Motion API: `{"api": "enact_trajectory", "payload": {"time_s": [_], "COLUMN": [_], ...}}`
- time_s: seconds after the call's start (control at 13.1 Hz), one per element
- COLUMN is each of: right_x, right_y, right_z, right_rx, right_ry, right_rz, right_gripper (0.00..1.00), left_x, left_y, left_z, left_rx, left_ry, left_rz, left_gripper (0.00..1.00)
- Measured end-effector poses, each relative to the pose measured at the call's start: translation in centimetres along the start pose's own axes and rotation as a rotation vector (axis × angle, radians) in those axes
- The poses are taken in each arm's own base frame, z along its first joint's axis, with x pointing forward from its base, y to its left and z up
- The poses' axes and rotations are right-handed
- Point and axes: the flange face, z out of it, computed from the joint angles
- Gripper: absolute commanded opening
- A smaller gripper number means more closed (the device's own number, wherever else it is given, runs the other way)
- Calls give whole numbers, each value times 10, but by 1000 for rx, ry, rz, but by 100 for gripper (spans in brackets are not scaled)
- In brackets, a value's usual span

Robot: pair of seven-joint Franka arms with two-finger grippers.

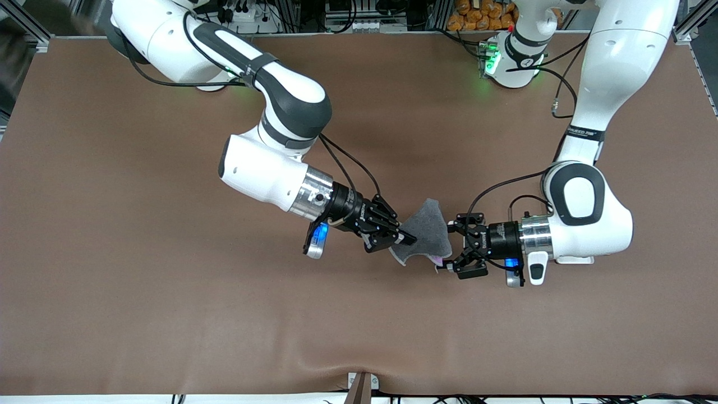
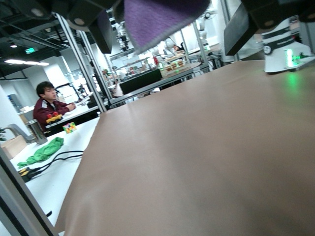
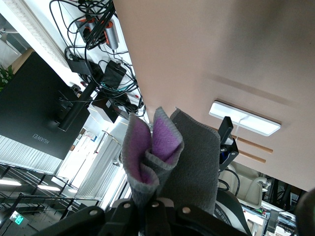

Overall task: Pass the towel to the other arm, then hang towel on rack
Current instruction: 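Bring the left gripper to the towel held by the right gripper, then grasp the towel with the left gripper and open the right gripper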

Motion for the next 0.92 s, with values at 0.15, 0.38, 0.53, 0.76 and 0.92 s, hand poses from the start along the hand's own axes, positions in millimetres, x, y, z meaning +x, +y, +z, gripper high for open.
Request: {"api": "enact_trajectory", "payload": {"time_s": [0.15, 0.38, 0.53, 0.76, 0.92], "right_x": [0, 1, 2, 2, 2], "right_y": [0, -1, -1, -1, -1], "right_z": [0, 0, -1, -1, -1], "right_rx": [1, 2, 3, 3, 5], "right_ry": [1, 3, 4, 4, 5], "right_rz": [0, 0, 0, 0, 0], "right_gripper": [0, 0, 0, 0, 0], "left_x": [-8, -15, -14, -12, -13], "left_y": [1, 1, 2, 5, 5], "left_z": [11, 21, 18, 12, 12], "left_rx": [-12, -15, -21, -31, -32], "left_ry": [-17, -25, -25, -22, -22], "left_rz": [-5, -5, -6, -6, -4], "left_gripper": [100, 48, 19, 0, 0]}}
